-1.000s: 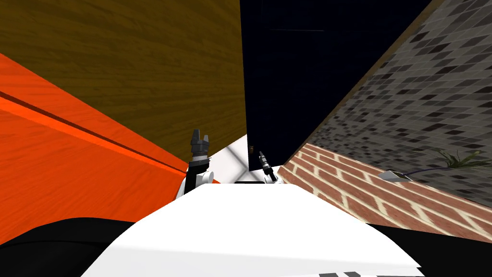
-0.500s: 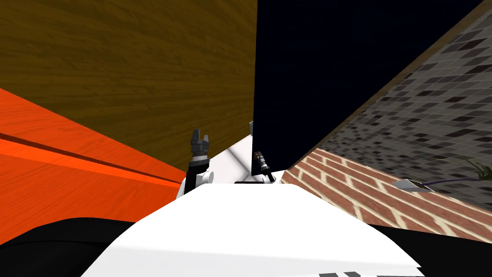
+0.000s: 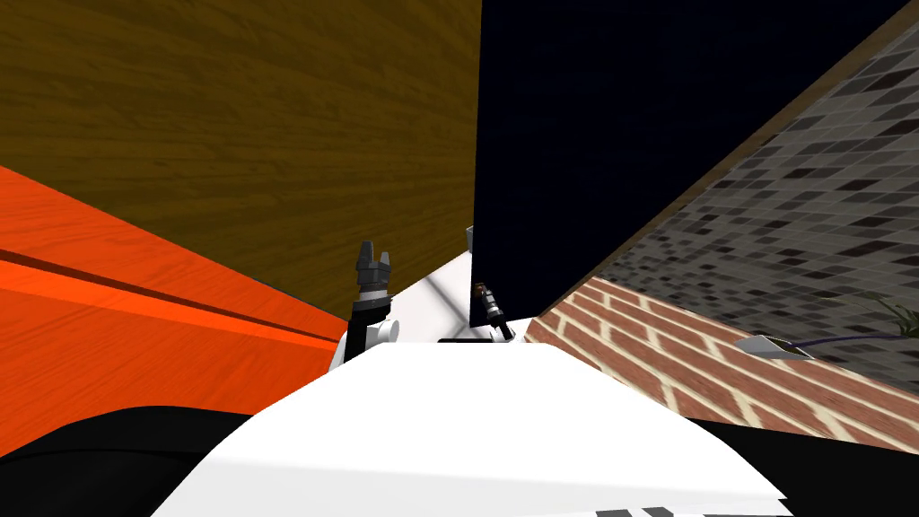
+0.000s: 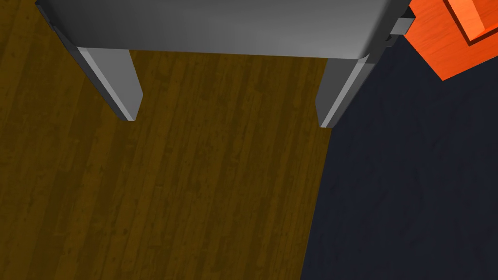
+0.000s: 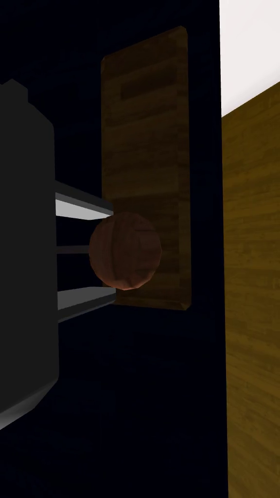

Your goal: Push the door open

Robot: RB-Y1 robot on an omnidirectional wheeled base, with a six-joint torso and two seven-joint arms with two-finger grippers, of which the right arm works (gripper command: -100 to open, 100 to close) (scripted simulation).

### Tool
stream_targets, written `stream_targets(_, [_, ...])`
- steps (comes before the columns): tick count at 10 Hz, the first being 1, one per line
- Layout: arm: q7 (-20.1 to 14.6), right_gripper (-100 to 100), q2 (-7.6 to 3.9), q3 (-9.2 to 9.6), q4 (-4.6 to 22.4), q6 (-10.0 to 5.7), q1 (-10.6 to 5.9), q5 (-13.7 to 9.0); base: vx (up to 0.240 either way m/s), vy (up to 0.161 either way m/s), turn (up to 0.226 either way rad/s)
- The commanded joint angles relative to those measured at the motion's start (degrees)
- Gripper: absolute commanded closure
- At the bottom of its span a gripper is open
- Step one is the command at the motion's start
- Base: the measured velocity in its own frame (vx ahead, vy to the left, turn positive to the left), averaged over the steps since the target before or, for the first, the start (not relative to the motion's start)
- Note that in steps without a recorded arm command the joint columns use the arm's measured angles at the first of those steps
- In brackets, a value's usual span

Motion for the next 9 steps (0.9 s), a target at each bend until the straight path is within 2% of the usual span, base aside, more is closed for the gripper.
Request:
stream_targets(1, [0.0,100,-0.08,-0.08,0.0,-0.07,0.00,0.0,-0.006,0.000,-0.003])
stream_targets(2, [0.0,100,-0.08,-0.08,0.0,-0.07,0.00,0.0,0.000,0.000,0.000])
stream_targets(3, [0.4,100,-1.28,0.65,-0.3,0.29,0.26,-0.7,0.122,0.008,-0.224])
stream_targets(4, [0.6,100,-1.73,0.97,-0.5,0.41,0.36,-1.1,0.203,0.026,-0.212])
stream_targets(5, [1.6,-100,-2.39,1.38,1.2,-0.12,-0.55,-2.9,-0.008,-0.045,0.005])
stream_targets(8, [3.0,-100,-3.10,1.96,2.8,-0.41,-1.89,-5.5,-0.153,-0.089,0.038])
stream_targets(9, [3.8,-100,-3.22,2.30,3.7,-0.57,-2.66,-7.0,-0.158,-0.095,0.033])
